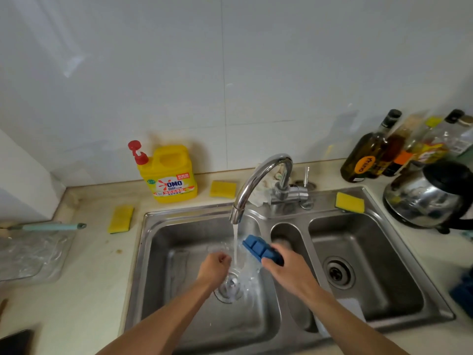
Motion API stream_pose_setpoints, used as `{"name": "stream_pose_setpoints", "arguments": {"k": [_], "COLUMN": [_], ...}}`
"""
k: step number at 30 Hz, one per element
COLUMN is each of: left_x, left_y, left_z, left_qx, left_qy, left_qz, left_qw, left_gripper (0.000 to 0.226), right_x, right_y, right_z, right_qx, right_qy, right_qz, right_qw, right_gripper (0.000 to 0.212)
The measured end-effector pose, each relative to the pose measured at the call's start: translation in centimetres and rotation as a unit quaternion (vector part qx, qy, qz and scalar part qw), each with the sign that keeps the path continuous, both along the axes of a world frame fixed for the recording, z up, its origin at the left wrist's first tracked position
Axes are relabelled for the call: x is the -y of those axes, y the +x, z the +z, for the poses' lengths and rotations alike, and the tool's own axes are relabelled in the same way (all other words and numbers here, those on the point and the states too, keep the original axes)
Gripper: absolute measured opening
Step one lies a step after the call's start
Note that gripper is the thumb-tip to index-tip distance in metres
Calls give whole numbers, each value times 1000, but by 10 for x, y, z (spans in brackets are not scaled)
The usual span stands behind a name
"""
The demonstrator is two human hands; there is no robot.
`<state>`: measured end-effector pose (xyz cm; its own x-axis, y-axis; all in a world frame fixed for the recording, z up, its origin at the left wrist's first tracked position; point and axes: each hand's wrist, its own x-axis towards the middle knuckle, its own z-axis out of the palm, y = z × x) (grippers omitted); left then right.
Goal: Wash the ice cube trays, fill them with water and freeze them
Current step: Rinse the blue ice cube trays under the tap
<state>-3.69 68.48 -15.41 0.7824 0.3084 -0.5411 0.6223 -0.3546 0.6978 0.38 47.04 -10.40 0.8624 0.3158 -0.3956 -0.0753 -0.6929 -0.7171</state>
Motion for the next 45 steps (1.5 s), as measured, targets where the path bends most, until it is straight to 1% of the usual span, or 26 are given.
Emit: {"name": "stream_pose_setpoints", "arguments": {"k": [3, 5, 7, 9, 14, 18, 20, 22, 24, 26, 27, 28, 29, 30, 32, 34, 35, 37, 39, 40, 41, 43, 45], "left_x": [10, 18, 27, 37, 66, 96, 113, 132, 150, 169, 177, 184, 191, 198, 212, 227, 235, 250, 262, 267, 270, 273, 272], "left_y": [-1, 0, 3, 7, 12, 16, 17, 16, 17, 15, 14, 14, 13, 12, 11, 11, 11, 12, 14, 15, 18, 23, 31], "left_z": [0, 1, 2, 2, 8, 15, 20, 24, 29, 39, 42, 43, 43, 42, 40, 39, 39, 40, 43, 43, 45, 45, 47], "left_qx": [-10, -11, -8, -4, 24, 34, 38, 50, 56, 61, 67, 73, 76, 76, 73, 78, 83, 85, 91, 98, 103, 110, 106], "left_qy": [52, 70, 75, 83, 103, 111, 113, 112, 131, 141, 143, 145, 147, 150, 149, 130, 124, 124, 126, 130, 138, 149, 158], "left_qz": [-48, -79, -105, -121, -137, -127, -122, -123, -132, -133, -130, -127, -124, -120, -108, -92, -89, -97, -104, -108, -114, -136, -149], "left_qw": [997, 994, 992, 989, 985, 985, 985, 985, 981, 979, 979, 978, 978, 978, 980, 984, 985, 984, 982, 981, 978, 973, 970], "left_gripper": [24, 24, 24, 24, 21, 26, 27, 26, 24, 21, 22, 23, 23, 20, 13, 11, 11, 12, 11, 10, 18, 33, 35], "right_x": [11, 21, 33, 46, 88, 132, 156, 180, 209, 241, 256, 269, 279, 287, 296, 299, 301, 305, 308, 308, 306, 299, 291], "right_y": [-11, -14, -13, -10, 12, 24, 27, 28, 25, 13, 4, -4, -9, -11, -10, -5, -4, -6, -10, -11, -10, -3, 7], "right_z": [-5, -4, 0, 12, 62, 110, 120, 113, 86, 47, 31, 18, 10, 6, 10, 21, 26, 31, 32, 34, 38, 54, 70], "right_qx": [51, 80, 90, 99, 188, 245, 281, 292, 259, 175, 128, 96, 84, 94, 158, 228, 246, 243, 196, 185, 190, 241, 310], "right_qy": [-27, -66, -74, -61, 1, 100, 116, 104, 38, -72, -110, -123, -119, -105, -67, -28, -19, -39, -75, -71, -49, 16, 77], "right_qz": [-9, -14, -27, -41, -87, -130, -143, -161, -171, -160, -151, -147, -151, -158, -166, -165, -155, -120, -92, -91, -102, -130, -142], "right_qw": [998, 994, 993, 992, 978, 956, 942, 937, 950, 969, 974, 977, 978, 977, 971, 959, 956, 962, 974, 976, 975, 962, 937], "right_gripper": [50, 63, 71, 76, 65, 65, 66, 67, 68, 69, 68, 67, 67, 67, 69, 69, 67, 66, 67, 68, 69, 71, 71]}}
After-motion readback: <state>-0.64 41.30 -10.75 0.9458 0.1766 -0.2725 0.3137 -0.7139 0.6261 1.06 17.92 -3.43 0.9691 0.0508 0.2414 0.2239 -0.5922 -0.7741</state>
